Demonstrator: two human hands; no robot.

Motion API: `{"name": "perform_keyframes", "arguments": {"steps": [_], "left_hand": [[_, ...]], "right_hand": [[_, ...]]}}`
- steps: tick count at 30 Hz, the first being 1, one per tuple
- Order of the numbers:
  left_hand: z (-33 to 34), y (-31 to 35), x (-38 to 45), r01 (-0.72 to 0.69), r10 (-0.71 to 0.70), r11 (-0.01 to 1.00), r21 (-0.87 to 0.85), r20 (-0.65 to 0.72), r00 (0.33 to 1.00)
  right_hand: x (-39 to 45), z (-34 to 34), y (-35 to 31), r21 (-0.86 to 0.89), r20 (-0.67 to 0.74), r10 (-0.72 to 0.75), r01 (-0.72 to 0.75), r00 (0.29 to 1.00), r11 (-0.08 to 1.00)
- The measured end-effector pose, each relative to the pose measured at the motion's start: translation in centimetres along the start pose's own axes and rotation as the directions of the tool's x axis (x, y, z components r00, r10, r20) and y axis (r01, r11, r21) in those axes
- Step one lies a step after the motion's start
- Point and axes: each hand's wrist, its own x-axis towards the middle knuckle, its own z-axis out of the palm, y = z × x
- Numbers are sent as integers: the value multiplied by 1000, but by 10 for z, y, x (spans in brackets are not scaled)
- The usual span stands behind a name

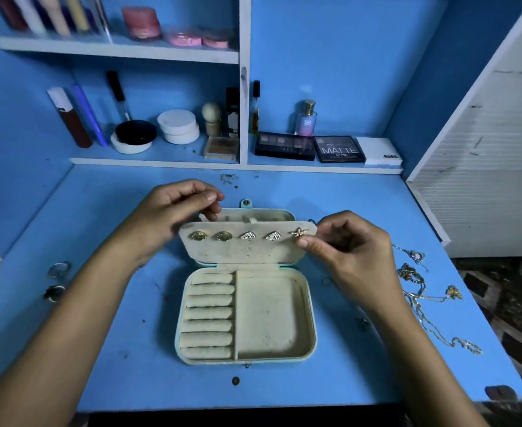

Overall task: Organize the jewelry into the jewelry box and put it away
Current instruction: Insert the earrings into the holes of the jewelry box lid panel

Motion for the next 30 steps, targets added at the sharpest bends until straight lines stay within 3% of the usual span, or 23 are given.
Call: {"name": "perform_keyframes", "arguments": {"steps": [5,13,23,30], "left_hand": [[1,-11,-3,10,-25,998,-60,-242,970],[6,-34,-14,2,-12,1000,-25,-430,903],[11,-58,-22,-13,219,909,417,-451,865],[13,-60,-25,-4,265,866,500,-453,851]], "right_hand": [[16,7,-4,-12,-34,49,-50,998,999],[33,14,0,-122,-81,194,-203,978,972],[44,20,17,-275,-71,280,-288,957,917],[44,22,23,-379,-92,287,-300,954,875]]}}
